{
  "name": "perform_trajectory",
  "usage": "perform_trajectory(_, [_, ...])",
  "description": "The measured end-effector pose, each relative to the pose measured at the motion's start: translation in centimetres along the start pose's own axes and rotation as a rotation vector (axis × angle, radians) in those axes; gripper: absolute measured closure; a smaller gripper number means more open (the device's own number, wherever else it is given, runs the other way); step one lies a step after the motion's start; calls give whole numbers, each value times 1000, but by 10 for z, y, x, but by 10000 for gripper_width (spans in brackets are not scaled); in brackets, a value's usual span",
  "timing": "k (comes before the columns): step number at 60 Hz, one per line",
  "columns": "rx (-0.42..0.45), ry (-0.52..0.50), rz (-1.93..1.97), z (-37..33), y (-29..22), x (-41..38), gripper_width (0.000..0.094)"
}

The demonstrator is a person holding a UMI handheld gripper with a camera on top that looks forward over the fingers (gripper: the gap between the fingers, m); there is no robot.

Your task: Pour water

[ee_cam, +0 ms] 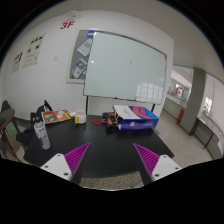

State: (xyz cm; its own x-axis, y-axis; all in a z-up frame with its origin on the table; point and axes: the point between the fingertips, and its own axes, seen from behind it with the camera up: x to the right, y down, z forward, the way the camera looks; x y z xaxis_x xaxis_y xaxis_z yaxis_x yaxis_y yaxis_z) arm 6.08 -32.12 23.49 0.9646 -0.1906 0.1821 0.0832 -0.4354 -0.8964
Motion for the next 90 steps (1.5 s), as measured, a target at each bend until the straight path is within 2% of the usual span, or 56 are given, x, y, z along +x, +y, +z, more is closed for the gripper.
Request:
perform_trajectory(10, [-38,26,-4,1,25,-14,89])
perform_trajectory(23, [-110,45,-19,9,103,-75,91])
perform_trajectory(28, [-160,19,11,14,133,-120,86])
perform_trajectory(35, [-185,-53,53,27,151,-196,90])
perform_trajectory(41, [-156,-129,65,46,143,-260,87])
perform_trajectory(50, [-76,-208,80,90,105,-333,87])
perform_trajectory(64, [36,-219,86,165,48,-380,93])
perform_trajectory(68, [55,-216,93,179,41,-388,142])
perform_trajectory(74, [71,-216,110,192,37,-395,376])
perform_trajectory(79, [95,-221,110,195,35,-397,403])
perform_trajectory(82, [102,-219,120,195,34,-397,460])
perform_trajectory(83, [105,-221,122,194,34,-397,448])
perform_trajectory(84, [108,-226,121,195,34,-398,486])
perform_trajectory(85, [108,-232,120,194,34,-399,476])
perform_trajectory(86, [109,-237,116,194,33,-400,512])
perform_trajectory(90, [107,-236,112,194,33,-399,540])
